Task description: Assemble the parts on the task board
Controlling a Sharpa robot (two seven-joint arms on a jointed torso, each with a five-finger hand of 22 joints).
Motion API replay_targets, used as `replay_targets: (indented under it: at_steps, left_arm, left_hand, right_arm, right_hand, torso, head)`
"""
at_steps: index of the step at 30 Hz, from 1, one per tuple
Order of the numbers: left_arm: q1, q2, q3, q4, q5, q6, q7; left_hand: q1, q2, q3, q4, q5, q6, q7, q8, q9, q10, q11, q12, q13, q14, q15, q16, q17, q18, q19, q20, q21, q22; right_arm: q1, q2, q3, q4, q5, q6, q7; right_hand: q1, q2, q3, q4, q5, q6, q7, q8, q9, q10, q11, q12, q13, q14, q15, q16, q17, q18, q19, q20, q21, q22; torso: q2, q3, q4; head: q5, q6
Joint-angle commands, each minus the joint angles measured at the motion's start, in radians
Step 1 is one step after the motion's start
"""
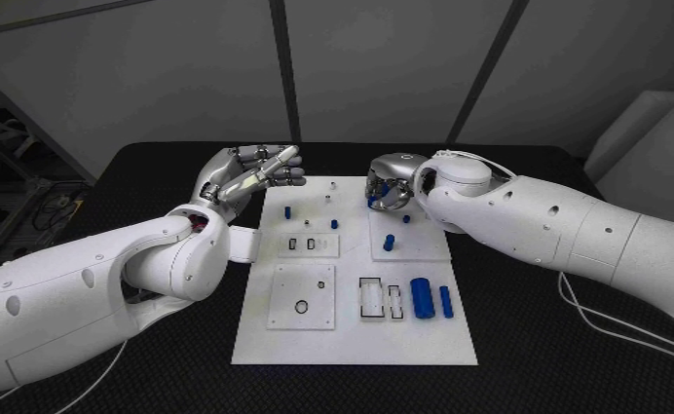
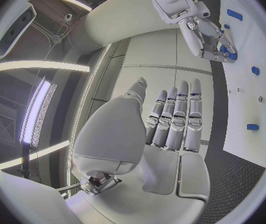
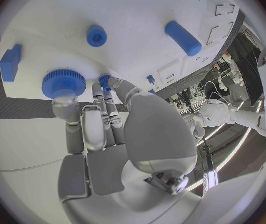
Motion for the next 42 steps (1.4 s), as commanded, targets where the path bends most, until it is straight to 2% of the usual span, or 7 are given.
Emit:
replay_targets:
  at_steps: [1, 9, 13, 19, 29, 42]
  left_arm:
    - [0.001, 0.000, 0.001, 0.003, -0.009, 0.014, 0.001]
    - [0.001, -0.004, 0.001, 0.002, -0.009, 0.015, 0.001]
    - [0.001, -0.005, 0.001, 0.001, -0.009, 0.015, 0.001]
    - [0.001, -0.006, 0.001, -0.001, -0.009, 0.016, 0.001]
    - [0.002, -0.001, 0.001, -0.006, -0.009, 0.018, 0.001]
    - [0.002, 0.003, 0.001, -0.007, -0.009, 0.019, 0.000]
  left_hand:
    - [-0.007, 0.008, -0.001, -0.007, -0.004, 0.000, 0.005, -0.005, -0.001, 0.003, 0.006, -0.004, -0.001, 0.005, 0.000, -0.005, 0.001, -0.009, 0.005, -0.001, 0.003, -0.002]
    - [-0.007, 0.008, -0.001, -0.007, -0.004, 0.000, 0.005, -0.005, -0.001, 0.003, 0.006, -0.004, -0.001, 0.005, 0.000, -0.005, 0.001, -0.009, 0.005, -0.001, 0.003, -0.002]
    - [-0.006, 0.009, 0.000, -0.007, -0.004, 0.000, 0.006, -0.006, -0.001, 0.002, 0.006, -0.005, -0.001, 0.005, 0.000, -0.006, 0.002, -0.009, 0.005, -0.001, 0.003, -0.002]
    - [-0.006, 0.010, 0.000, -0.008, -0.004, 0.000, 0.006, -0.007, -0.001, 0.002, 0.006, -0.006, -0.001, 0.006, 0.000, -0.007, 0.002, -0.009, 0.005, -0.001, 0.003, -0.002]
    - [-0.006, 0.010, 0.000, -0.008, -0.004, 0.000, 0.006, -0.007, -0.001, 0.002, 0.006, -0.006, -0.001, 0.006, 0.000, -0.007, 0.002, -0.009, 0.005, -0.001, 0.003, -0.002]
    - [-0.005, 0.011, 0.000, -0.009, -0.005, 0.000, 0.006, -0.008, -0.001, 0.001, 0.006, -0.008, -0.001, 0.006, 0.000, -0.008, 0.003, -0.009, 0.006, -0.001, 0.003, -0.002]
  right_arm:
    - [0.001, 0.000, 0.000, 0.000, -0.001, -0.024, 0.008]
    - [0.001, -0.021, 0.000, 0.037, 0.001, -0.137, 0.021]
    - [0.001, -0.029, 0.000, 0.058, 0.004, -0.212, 0.024]
    - [0.001, -0.008, 0.000, 0.043, 0.007, -0.280, 0.024]
    - [0.002, 0.078, 0.000, -0.042, 0.016, -0.331, 0.025]
    - [0.001, 0.157, 0.000, -0.127, 0.027, -0.304, 0.032]
  right_hand:
    - [0.020, 0.009, 0.016, -0.007, -0.018, 0.013, 0.000, 0.005, 0.003, 0.014, -0.001, 0.004, 0.003, 0.044, -0.011, 0.008, 0.003, -0.008, 0.007, -0.006, 0.012, 0.011]
    - [0.038, 0.007, 0.049, -0.028, -0.017, 0.029, 0.000, 0.008, 0.006, 0.032, -0.003, 0.003, 0.006, 0.044, -0.015, 0.017, 0.012, -0.014, 0.025, -0.007, 0.041, 0.052]
    - [0.037, 0.004, 0.056, -0.031, -0.009, 0.031, 0.001, 0.007, 0.006, 0.034, -0.003, 0.001, 0.007, 0.044, -0.015, 0.019, 0.014, -0.015, 0.026, -0.006, 0.047, 0.059]
    - [0.036, 0.000, 0.062, -0.034, -0.004, 0.030, 0.002, 0.005, 0.006, 0.034, -0.002, -0.002, 0.006, 0.044, -0.015, 0.021, 0.016, -0.016, 0.027, -0.006, 0.051, 0.064]
    - [0.028, -0.006, 0.065, -0.034, -0.005, 0.030, 0.004, 0.002, 0.006, 0.034, -0.001, -0.005, 0.006, 0.045, -0.013, 0.024, 0.018, -0.016, 0.026, -0.005, 0.056, 0.069]
    - [0.019, -0.008, 0.068, -0.030, -0.008, 0.028, 0.005, -0.001, 0.005, 0.031, 0.001, -0.009, 0.006, 0.044, -0.012, 0.025, 0.017, -0.017, 0.024, -0.003, 0.058, 0.071]
  torso:
    - [0.000, -0.0008, 0.0002]
    - [0.000, 0.0001, -0.0014]
    - [0.000, -0.0009, -0.0018]
    - [0.003, -0.0003, 0.0011]
    - [0.004, 0.0003, 0.0018]
    - [0.010, -0.0004, 0.0046]
  head:
    - [0.000, -0.001]
    - [0.005, 0.003]
    - [0.005, 0.006]
    - [0.007, 0.011]
    - [0.010, 0.009]
    - [0.010, 0.009]
